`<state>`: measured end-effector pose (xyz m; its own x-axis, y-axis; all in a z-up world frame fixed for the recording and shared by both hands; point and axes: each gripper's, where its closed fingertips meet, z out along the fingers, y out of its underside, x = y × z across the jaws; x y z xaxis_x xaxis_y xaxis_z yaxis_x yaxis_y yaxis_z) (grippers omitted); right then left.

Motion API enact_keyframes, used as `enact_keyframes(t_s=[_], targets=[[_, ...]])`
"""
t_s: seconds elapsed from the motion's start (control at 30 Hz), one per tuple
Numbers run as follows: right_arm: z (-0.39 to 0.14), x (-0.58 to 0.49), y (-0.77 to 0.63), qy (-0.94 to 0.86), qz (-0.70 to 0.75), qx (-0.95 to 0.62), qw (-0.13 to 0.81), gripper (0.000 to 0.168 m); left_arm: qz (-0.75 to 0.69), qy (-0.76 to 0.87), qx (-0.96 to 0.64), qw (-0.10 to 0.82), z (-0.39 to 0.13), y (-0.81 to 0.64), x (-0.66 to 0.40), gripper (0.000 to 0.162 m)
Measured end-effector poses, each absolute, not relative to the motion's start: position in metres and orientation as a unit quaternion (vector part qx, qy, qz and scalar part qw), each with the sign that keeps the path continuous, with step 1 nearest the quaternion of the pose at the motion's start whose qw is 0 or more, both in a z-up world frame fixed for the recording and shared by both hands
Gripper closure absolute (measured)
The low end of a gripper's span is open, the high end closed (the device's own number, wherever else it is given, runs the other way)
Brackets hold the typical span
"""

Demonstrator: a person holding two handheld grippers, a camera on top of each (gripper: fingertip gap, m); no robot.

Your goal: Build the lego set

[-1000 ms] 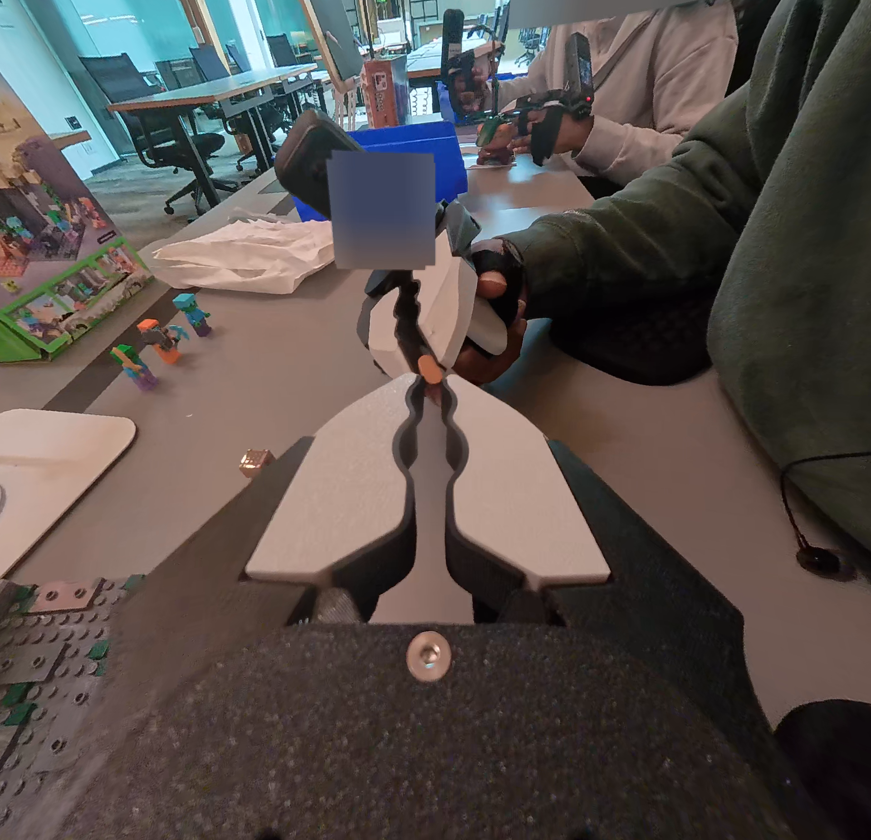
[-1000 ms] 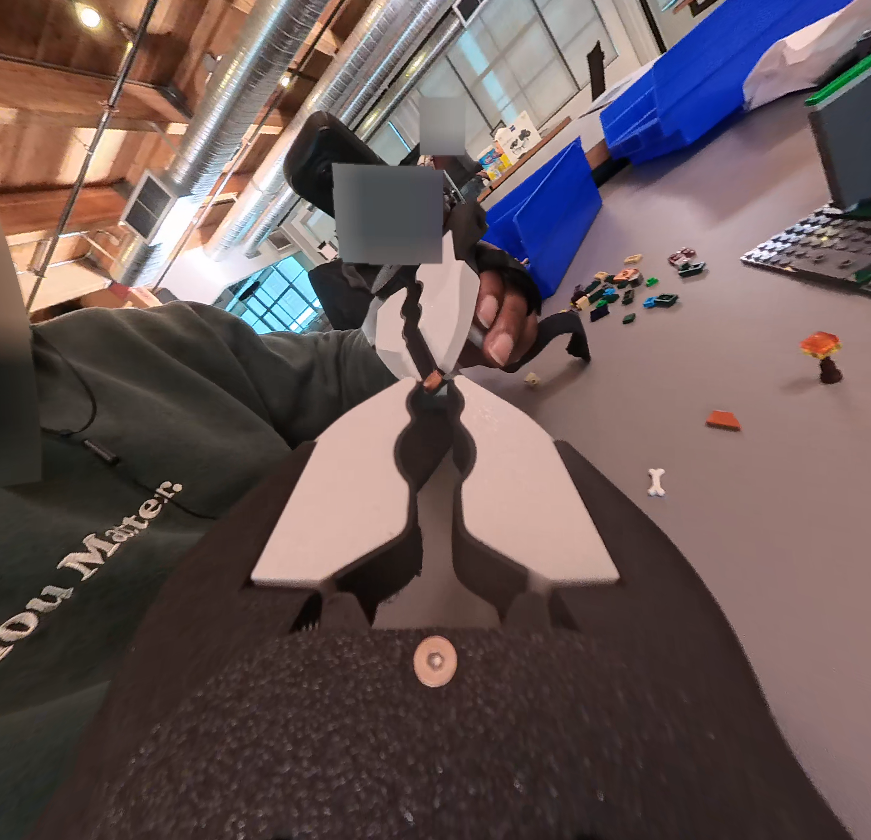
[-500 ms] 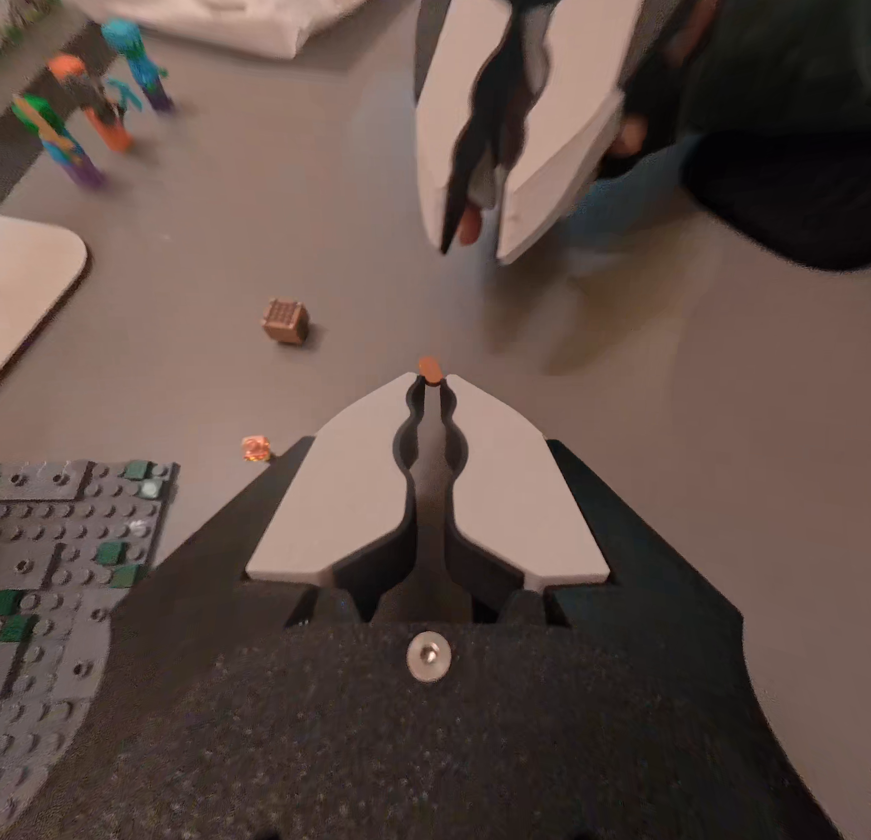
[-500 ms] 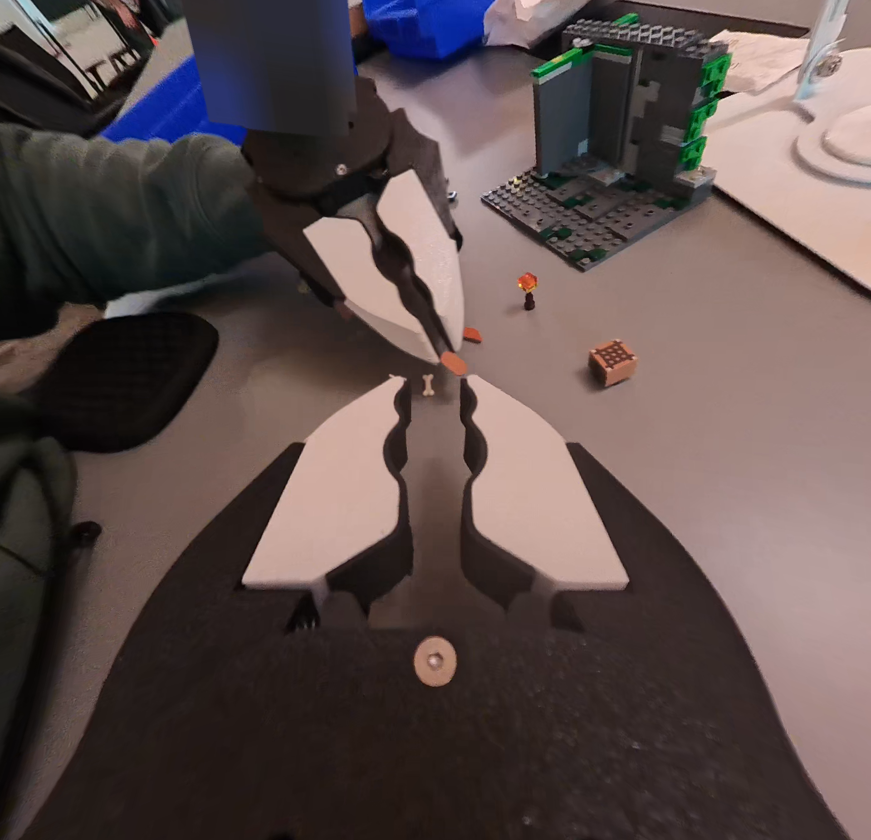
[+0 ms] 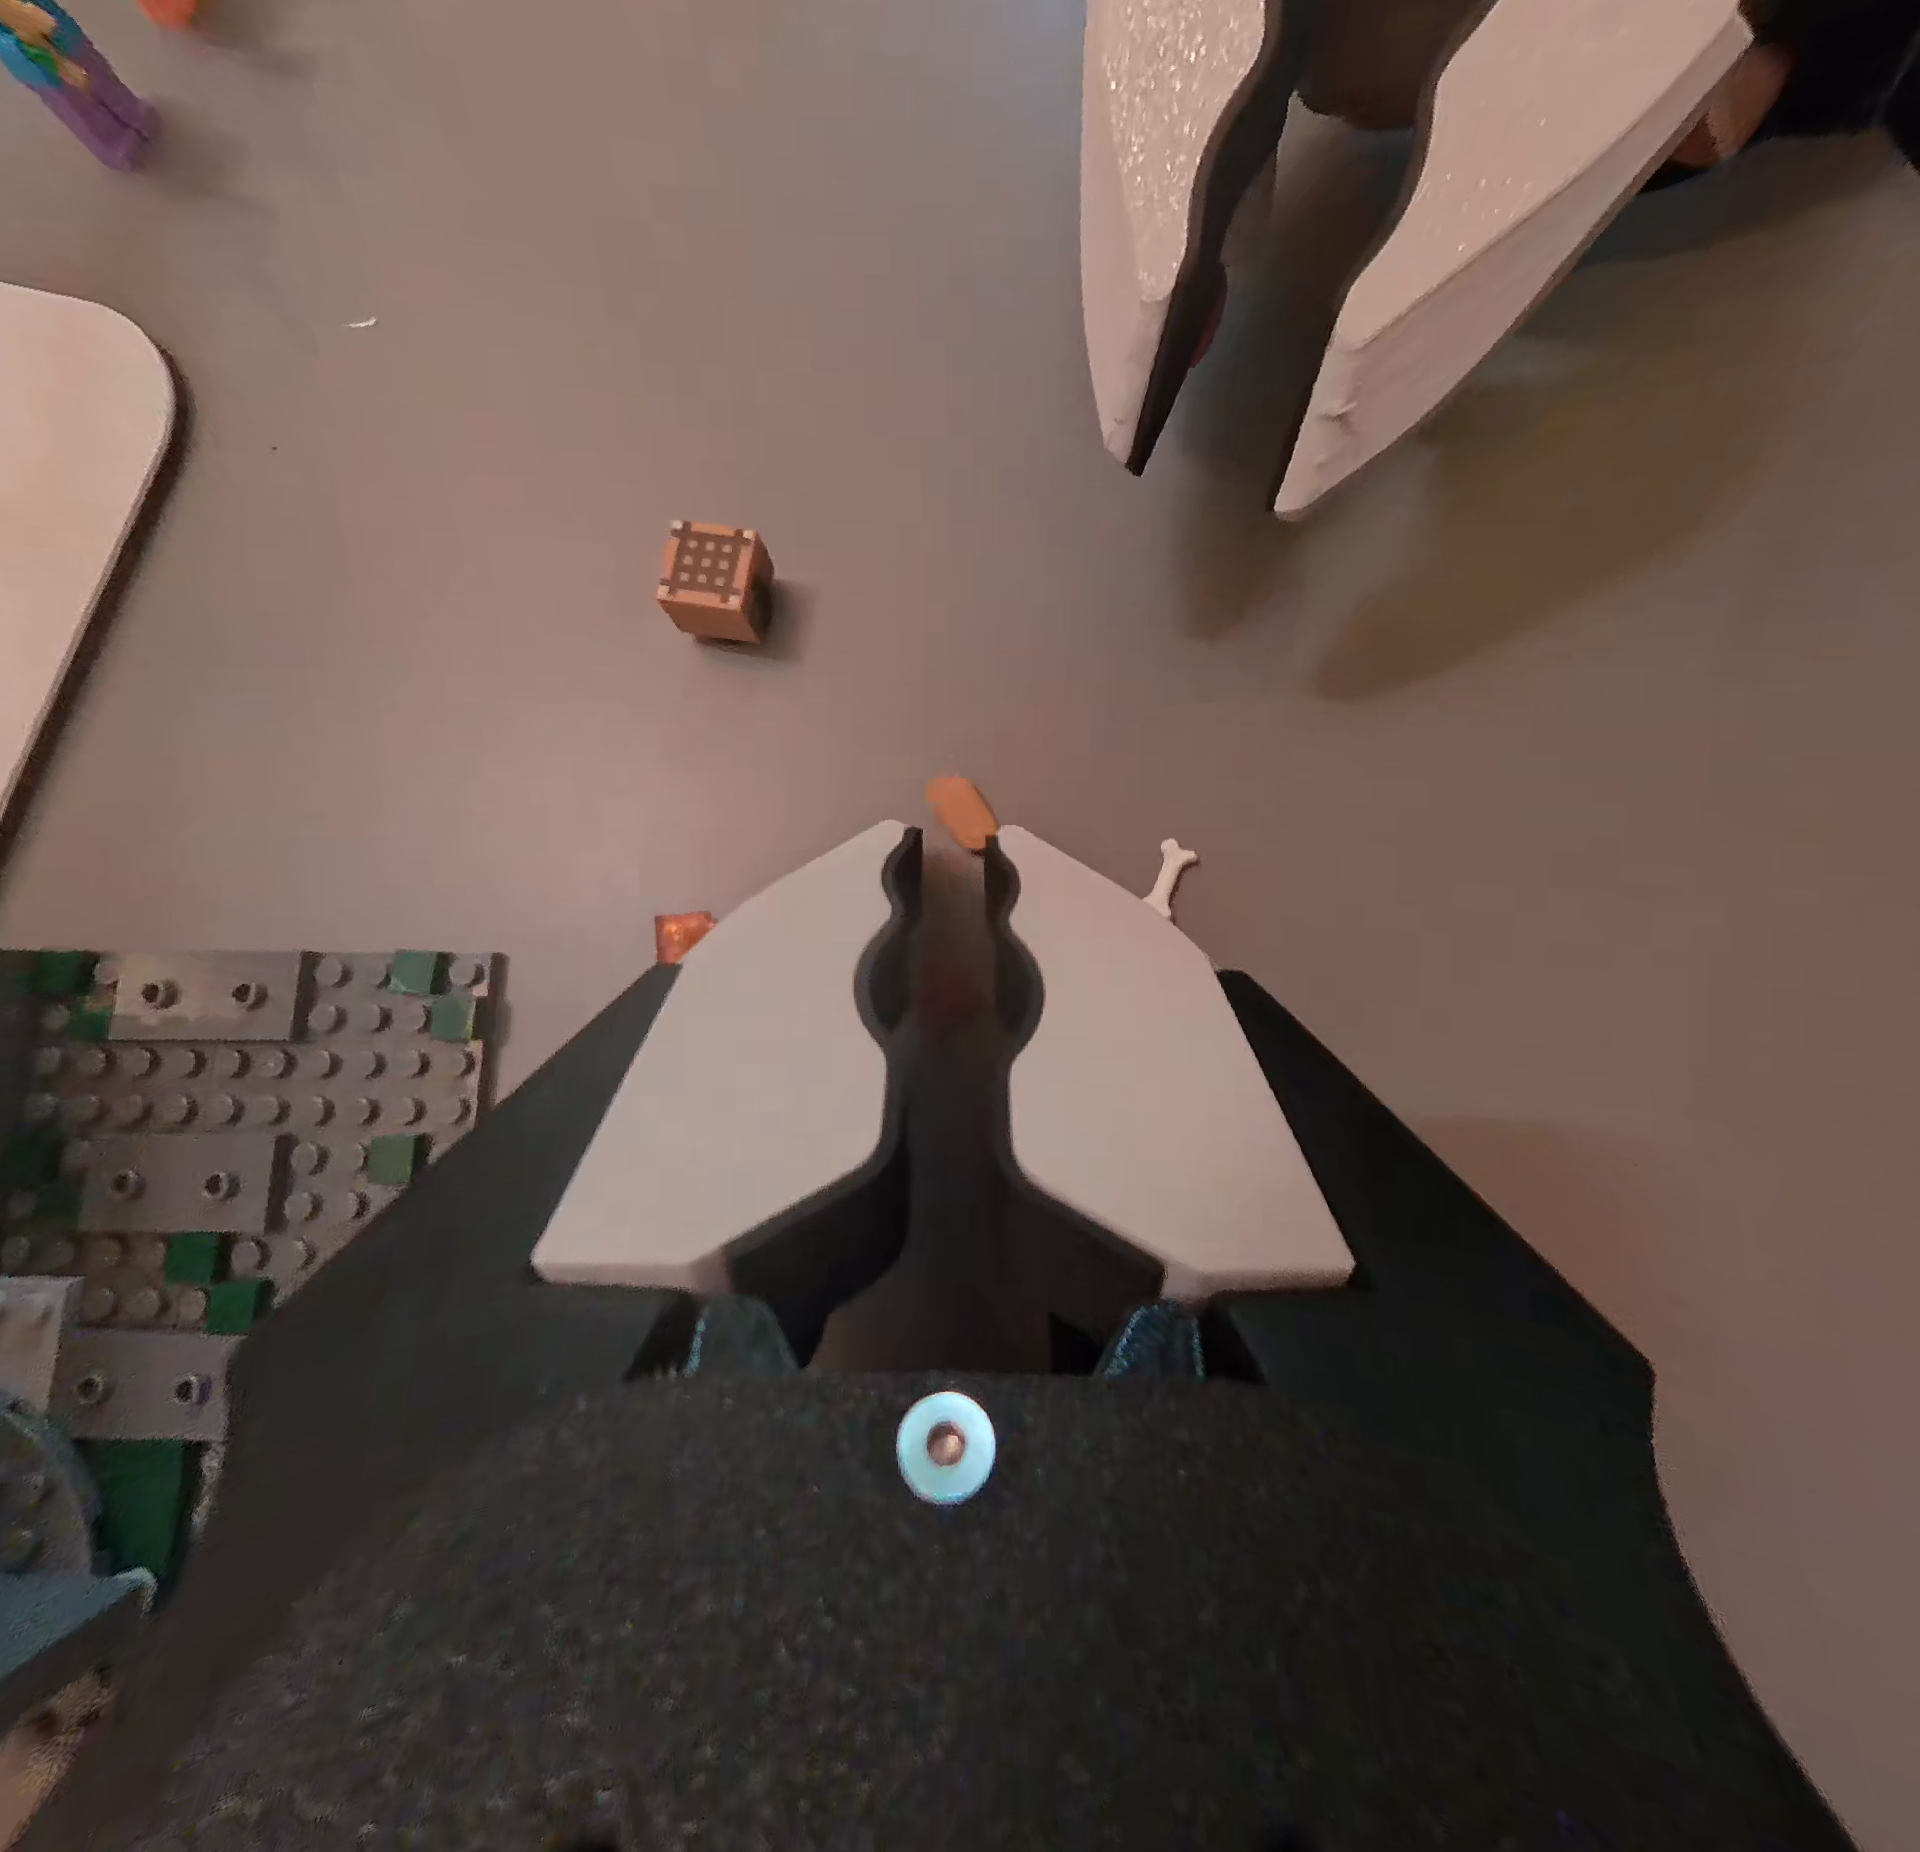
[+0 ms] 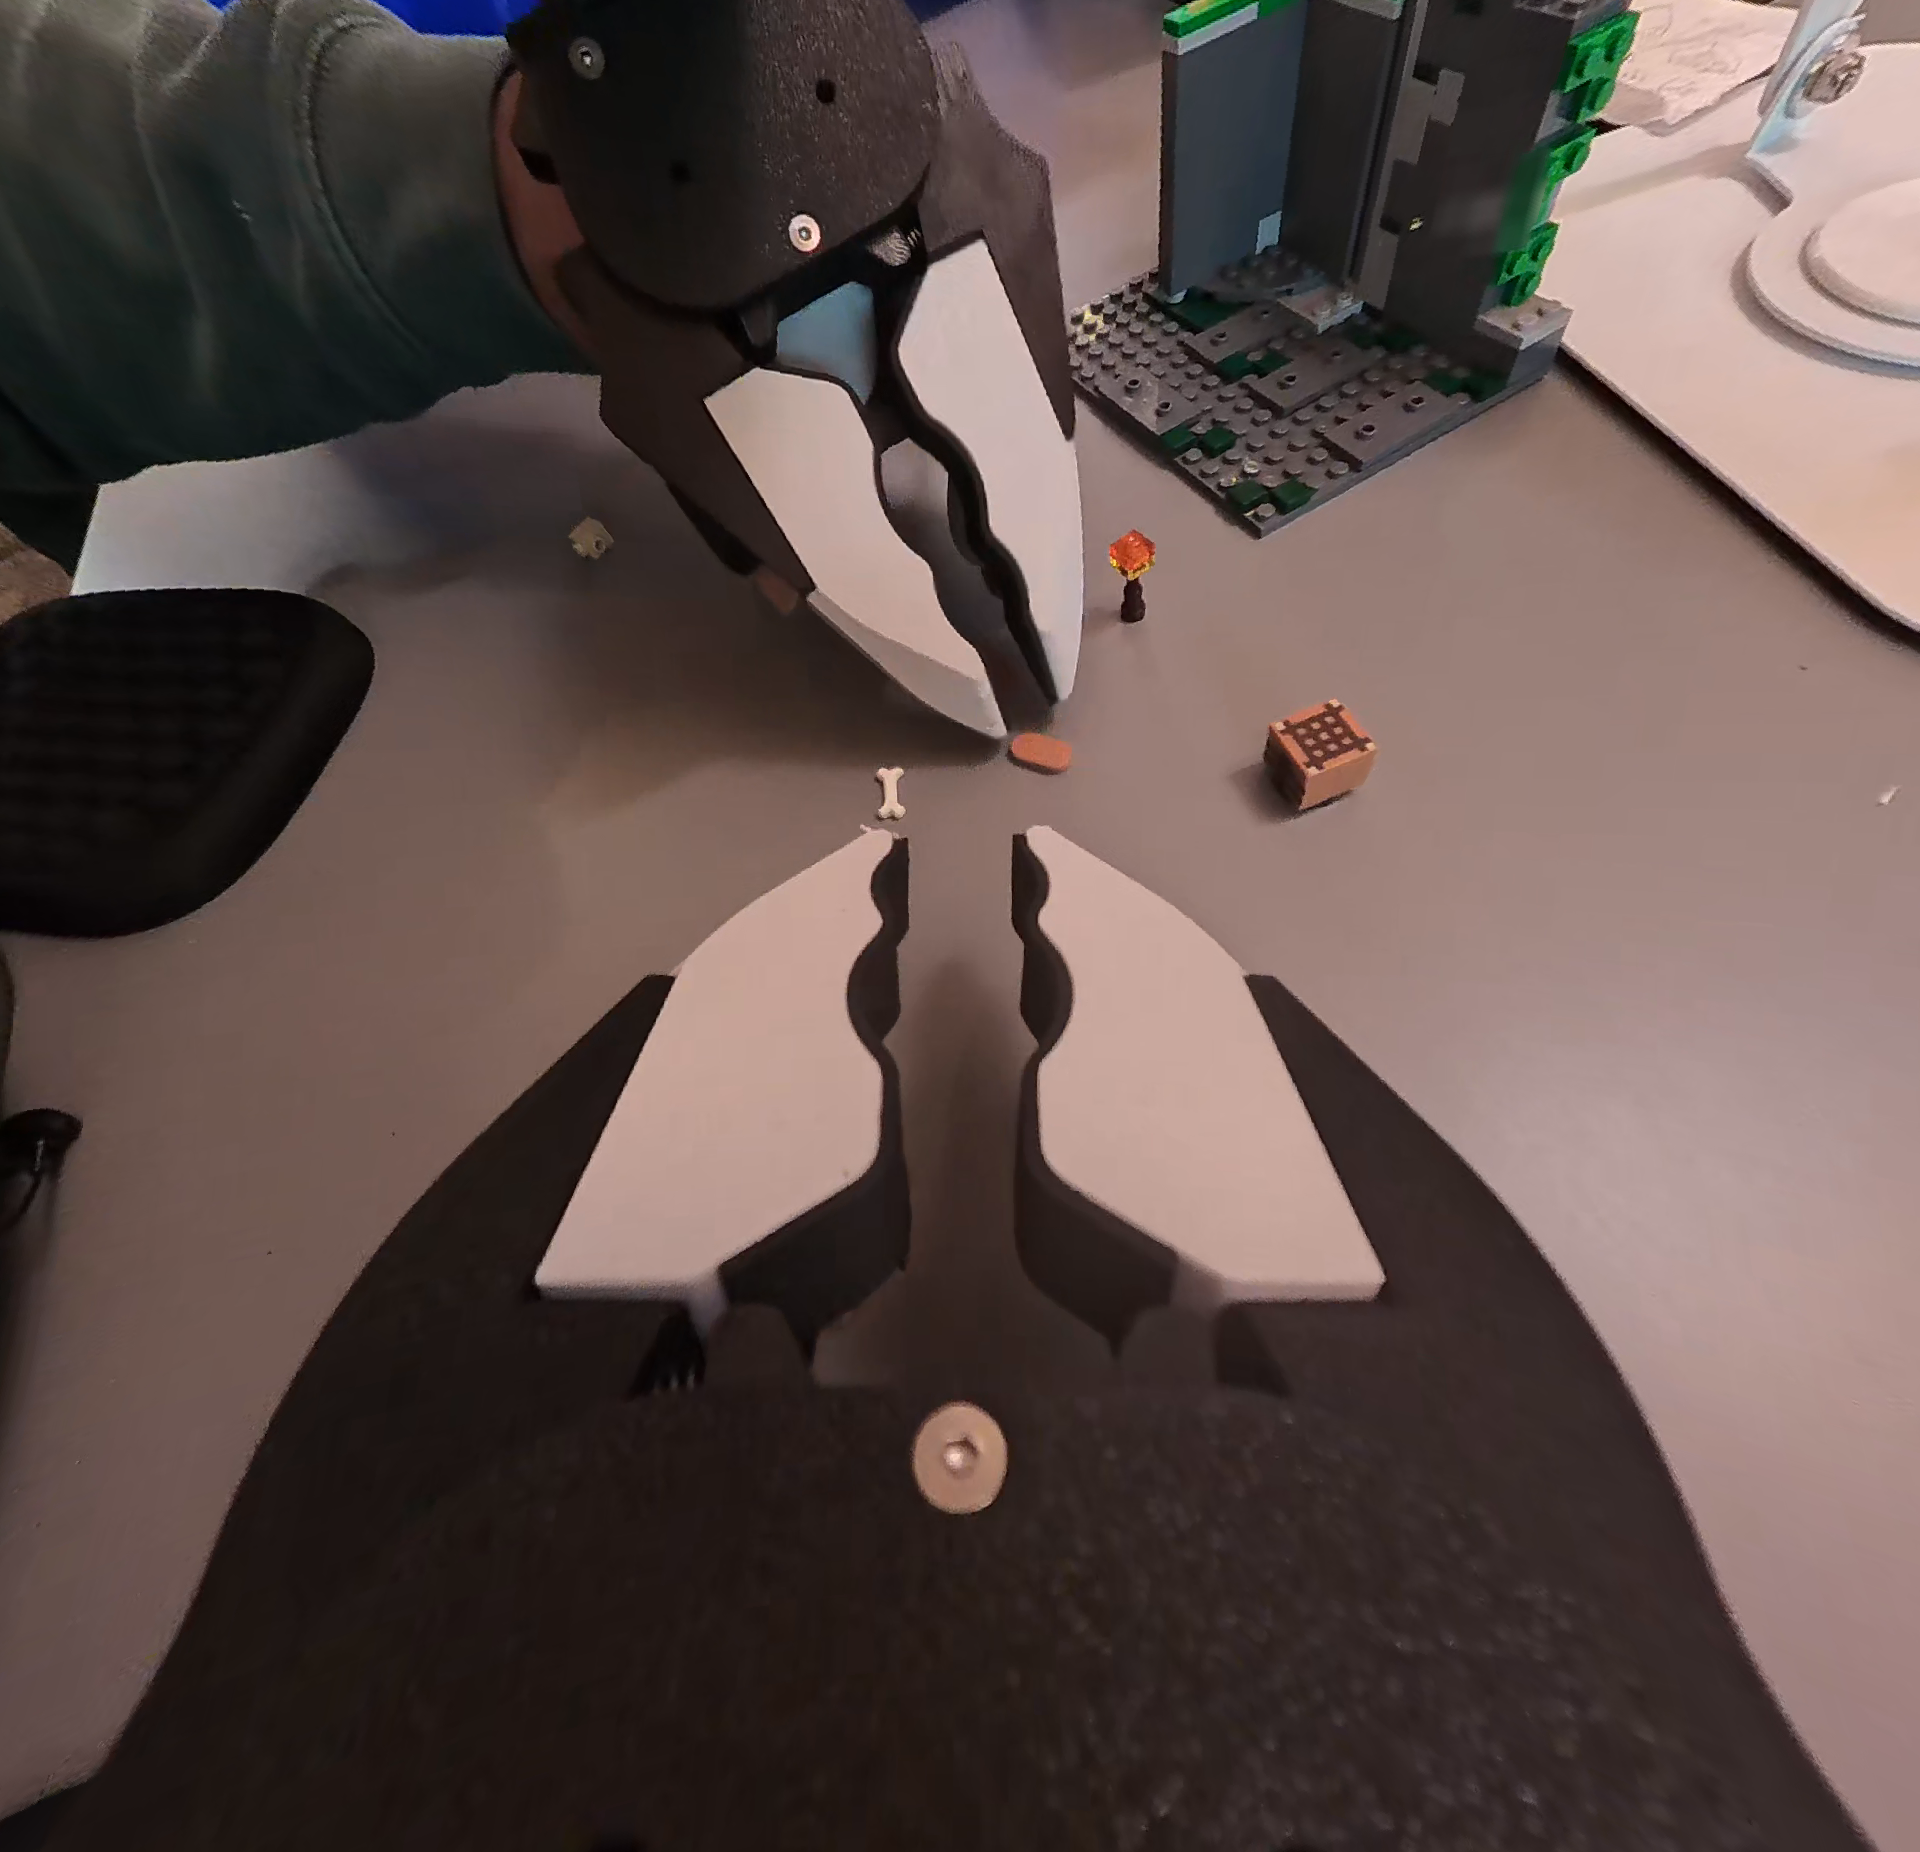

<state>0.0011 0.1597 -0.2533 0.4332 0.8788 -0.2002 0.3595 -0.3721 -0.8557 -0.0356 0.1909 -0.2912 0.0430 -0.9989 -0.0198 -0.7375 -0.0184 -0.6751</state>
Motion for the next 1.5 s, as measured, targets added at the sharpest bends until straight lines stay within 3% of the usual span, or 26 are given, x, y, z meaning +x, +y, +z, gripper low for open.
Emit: enact_keyframes(t_s=[0.73,0.87,1.5], targets=[[-0.255,-0.003,0.16,-0.423,0.316,-0.746,0.405,0.153,-0.226,0.594,-0.714,0.293,-0.281,0.186,-0.066,0.152],[-0.251,0.0,0.166,-0.422,0.292,-0.741,0.434,0.156,-0.257,0.532,-0.726,0.352,-0.253,0.184,-0.073,0.162],[-0.233,0.016,0.188,-0.361,0.246,-0.733,0.522,0.168,-0.202,0.229,-0.735,0.605,-0.194,0.21,-0.185,0.162]])
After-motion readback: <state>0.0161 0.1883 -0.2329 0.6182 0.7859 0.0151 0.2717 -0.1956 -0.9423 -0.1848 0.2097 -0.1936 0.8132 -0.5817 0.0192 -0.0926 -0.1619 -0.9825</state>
